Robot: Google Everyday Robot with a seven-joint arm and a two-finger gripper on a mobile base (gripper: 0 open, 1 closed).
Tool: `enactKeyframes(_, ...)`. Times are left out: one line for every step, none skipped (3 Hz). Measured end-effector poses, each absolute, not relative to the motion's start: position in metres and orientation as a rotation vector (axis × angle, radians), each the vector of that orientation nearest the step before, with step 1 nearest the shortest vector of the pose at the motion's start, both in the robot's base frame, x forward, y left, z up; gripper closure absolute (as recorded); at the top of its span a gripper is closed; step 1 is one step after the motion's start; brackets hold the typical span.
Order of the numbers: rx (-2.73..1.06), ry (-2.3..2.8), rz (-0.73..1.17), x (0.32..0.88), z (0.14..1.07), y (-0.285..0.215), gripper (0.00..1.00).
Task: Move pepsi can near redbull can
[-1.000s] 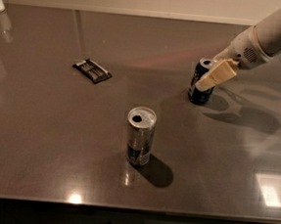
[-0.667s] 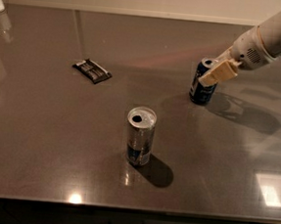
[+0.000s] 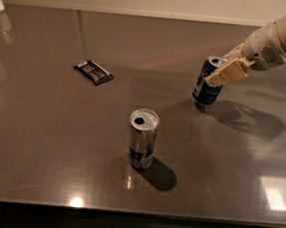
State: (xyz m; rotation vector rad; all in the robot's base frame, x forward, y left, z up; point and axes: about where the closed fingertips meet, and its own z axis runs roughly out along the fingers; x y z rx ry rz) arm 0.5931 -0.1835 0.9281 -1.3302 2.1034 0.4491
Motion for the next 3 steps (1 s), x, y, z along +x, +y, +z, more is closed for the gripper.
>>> enactKeyframes(-1.373,2.069,0.496,0.568,0.938,-0.179,1.00)
enactKeyframes(-1.441,2.029,0.537,0.539,0.943,-0.168,1.00)
enactKeyframes(-1.541,1.968,0.549,0.502,0.943,-0.147,1.00)
